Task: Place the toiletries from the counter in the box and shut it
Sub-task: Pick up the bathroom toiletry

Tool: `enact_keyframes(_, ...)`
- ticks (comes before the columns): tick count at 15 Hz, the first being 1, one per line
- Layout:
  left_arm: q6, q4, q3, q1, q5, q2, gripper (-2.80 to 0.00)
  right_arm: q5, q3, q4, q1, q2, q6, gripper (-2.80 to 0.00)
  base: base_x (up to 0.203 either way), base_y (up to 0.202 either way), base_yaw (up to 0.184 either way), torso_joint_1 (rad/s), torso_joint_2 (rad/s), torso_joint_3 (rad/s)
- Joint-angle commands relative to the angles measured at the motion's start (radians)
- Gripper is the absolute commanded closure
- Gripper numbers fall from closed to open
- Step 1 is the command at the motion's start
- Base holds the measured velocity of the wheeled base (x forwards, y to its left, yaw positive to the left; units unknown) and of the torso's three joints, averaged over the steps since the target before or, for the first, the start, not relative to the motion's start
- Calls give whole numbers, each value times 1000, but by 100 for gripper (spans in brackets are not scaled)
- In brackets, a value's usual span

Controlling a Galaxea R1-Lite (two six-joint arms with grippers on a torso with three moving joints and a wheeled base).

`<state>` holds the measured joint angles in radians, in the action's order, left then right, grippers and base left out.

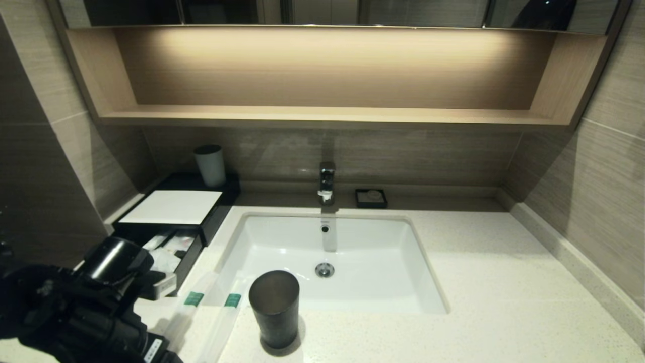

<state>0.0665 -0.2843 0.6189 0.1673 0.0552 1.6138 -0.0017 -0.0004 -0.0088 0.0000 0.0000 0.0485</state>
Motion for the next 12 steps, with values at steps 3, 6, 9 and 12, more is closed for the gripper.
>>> enact_keyframes(3,-1,-2,0,0,3,15,-280,0,-1,0,0,2,1,0,0,0,0,0,0,0)
enact_keyframes(6,-1,-1,-1,0,5,24,-280,0,-1,0,0,2,1,0,0,0,0,0,0,0)
enact_keyframes(9,-4,-1,-2,-2,5,22,-280,0,-1,0,0,2,1,0,0,0,0,0,0,0)
enact_keyframes(12,-5,-1,4,-2,5,16,-280,0,0,0,0,2,1,0,0,0,0,0,0,0)
